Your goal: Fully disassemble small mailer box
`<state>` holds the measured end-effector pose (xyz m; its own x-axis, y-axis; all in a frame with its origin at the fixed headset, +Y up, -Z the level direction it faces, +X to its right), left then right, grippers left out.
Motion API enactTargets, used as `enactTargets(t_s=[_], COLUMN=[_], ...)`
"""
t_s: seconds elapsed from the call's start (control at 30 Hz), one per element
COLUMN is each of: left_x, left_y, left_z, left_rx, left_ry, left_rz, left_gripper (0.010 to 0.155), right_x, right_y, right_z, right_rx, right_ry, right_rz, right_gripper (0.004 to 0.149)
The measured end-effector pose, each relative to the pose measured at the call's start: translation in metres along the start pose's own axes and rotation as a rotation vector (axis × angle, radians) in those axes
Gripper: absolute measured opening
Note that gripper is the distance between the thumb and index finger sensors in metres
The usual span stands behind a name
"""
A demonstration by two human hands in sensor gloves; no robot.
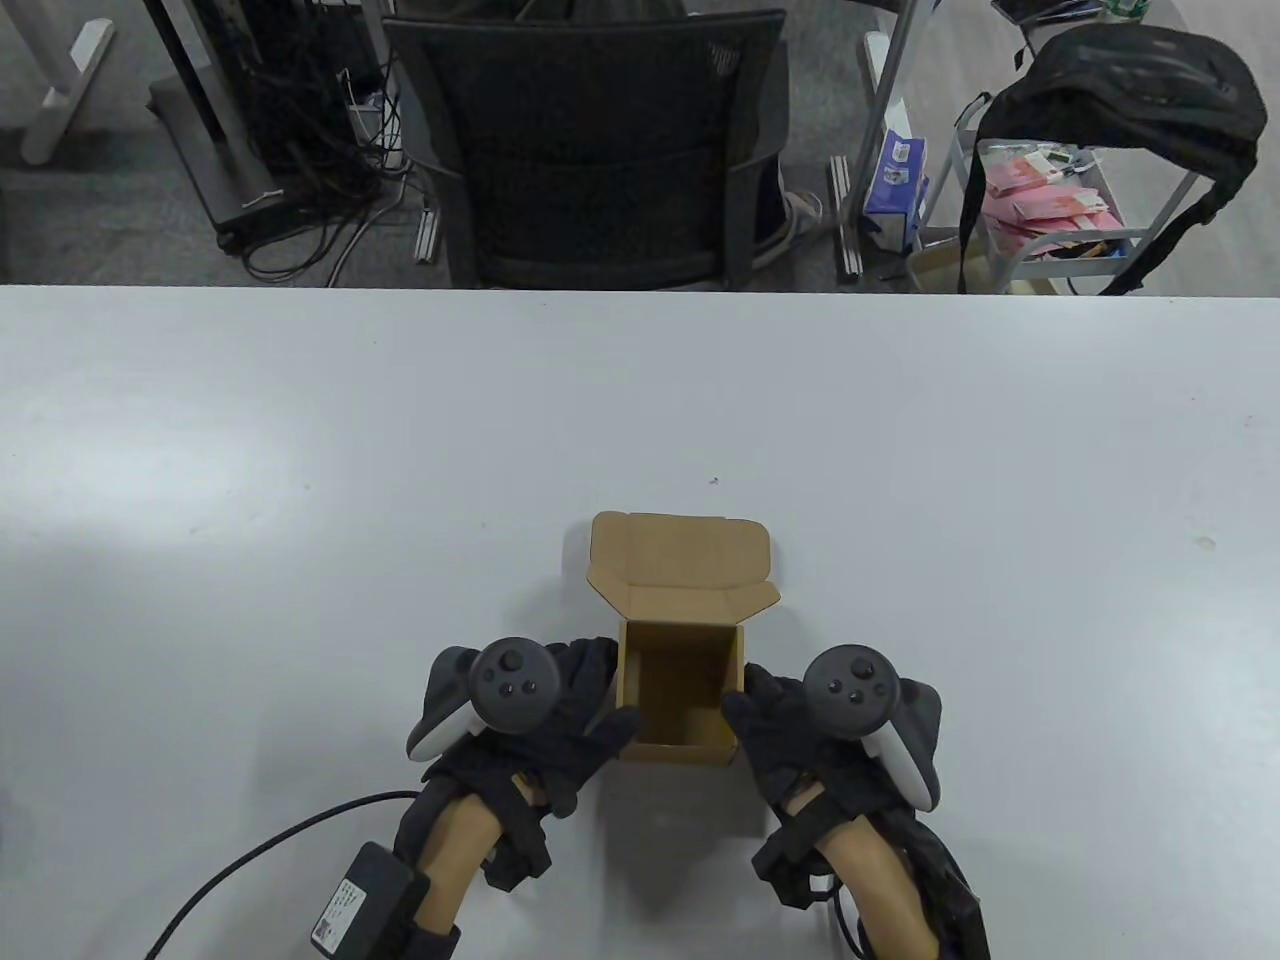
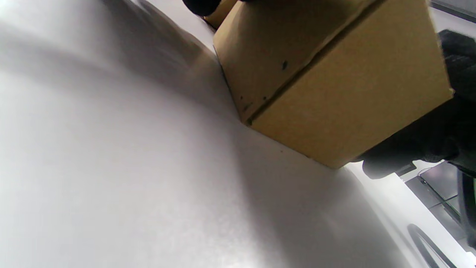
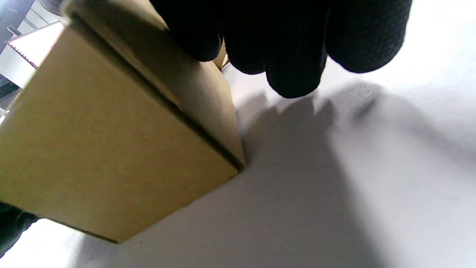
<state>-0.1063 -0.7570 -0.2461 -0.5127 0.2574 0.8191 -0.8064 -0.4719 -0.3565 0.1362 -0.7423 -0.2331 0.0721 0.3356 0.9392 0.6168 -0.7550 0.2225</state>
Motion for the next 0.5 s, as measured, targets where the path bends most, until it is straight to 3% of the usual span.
enactTargets(t_s=[0.27, 0.5], left_x=[0.000, 0.007], left_y=[-0.001, -0.008], left_z=[-0.001, -0.024], left_rx=[0.013, -0.045], left_ry=[0.000, -0.250], left_rz=[-0.008, -0.185], left_gripper=[0.093, 0.076], right_x=[-0.001, 0.000], right_y=[0.001, 0.001], right_z=[-0.004, -0.005], right_rx=[-0.002, -0.005], right_ry=[-0.006, -0.008], right_rz=[0.001, 0.005], right_gripper=[0.071, 0.071])
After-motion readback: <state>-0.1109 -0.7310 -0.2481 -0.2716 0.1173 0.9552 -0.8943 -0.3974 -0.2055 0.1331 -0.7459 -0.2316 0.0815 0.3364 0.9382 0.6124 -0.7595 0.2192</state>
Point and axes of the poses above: the tracker on the back of each hand, its own y axis roughly to the little-finger side, its own x axis roughly from the fingertips to the wrist, z = x × y, the point moved 5 cm from there along -x, roughly from the wrist to the fingertips, and after that the axes turned 12 degrees about -x, right-handed, at the moved point
